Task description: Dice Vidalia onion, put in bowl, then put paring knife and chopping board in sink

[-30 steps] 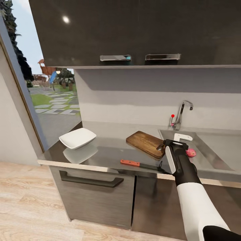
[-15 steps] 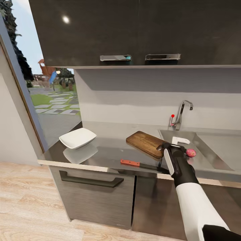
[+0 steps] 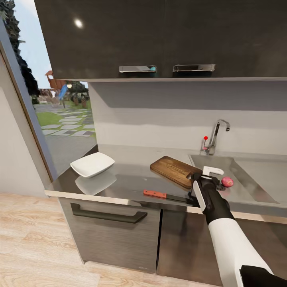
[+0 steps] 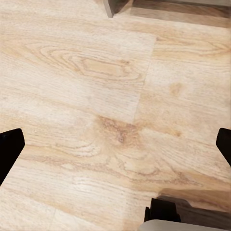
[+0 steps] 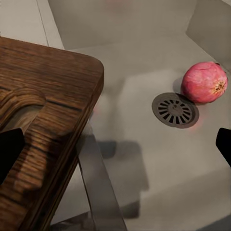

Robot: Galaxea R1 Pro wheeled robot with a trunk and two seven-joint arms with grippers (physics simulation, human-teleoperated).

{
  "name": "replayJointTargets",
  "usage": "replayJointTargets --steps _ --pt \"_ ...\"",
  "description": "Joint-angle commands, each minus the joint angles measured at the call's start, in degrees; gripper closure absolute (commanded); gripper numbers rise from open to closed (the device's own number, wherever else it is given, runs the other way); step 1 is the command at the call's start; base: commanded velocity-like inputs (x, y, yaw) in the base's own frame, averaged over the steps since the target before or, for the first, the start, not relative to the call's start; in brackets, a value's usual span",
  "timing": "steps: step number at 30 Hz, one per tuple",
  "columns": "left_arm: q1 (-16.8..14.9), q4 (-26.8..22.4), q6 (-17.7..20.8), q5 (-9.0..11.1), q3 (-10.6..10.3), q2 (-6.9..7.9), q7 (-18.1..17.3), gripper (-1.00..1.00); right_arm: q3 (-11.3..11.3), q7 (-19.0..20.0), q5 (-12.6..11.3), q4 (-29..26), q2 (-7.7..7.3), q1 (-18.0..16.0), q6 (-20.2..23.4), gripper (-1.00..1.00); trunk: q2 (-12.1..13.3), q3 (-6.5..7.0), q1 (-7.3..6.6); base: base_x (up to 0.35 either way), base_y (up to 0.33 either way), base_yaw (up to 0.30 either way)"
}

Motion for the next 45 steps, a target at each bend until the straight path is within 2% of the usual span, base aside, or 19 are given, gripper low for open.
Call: replayJointTargets --steps 1,17,31,45 --pt "0.0 0.0 -0.2 0.3 0.0 -0.02 0.0 -1.00 -0.1 -0.1 0.0 0.0 0.04 0.0 0.3 -1.00 0.0 -0.06 0.00 0.000 0.000 0.000" --pt "0.0 0.1 -0.2 0.4 -0.1 -0.11 -0.1 -1.00 0.0 0.0 -0.2 0.0 0.14 0.0 0.2 -1.00 0.0 -0.06 0.00 0.005 0.001 0.000" --pt "0.0 0.1 -0.2 0.4 -0.1 -0.23 -0.2 -1.00 -0.1 0.1 -0.2 0.0 0.02 0.0 0.2 -1.00 0.0 -0.06 0.00 0.143 0.124 0.000" --pt "0.0 0.7 -0.2 0.3 -0.1 -0.32 -0.2 -1.00 -0.2 0.0 0.0 0.0 -0.24 0.0 0.2 -1.00 0.0 -0.06 0.00 0.011 0.010 0.000"
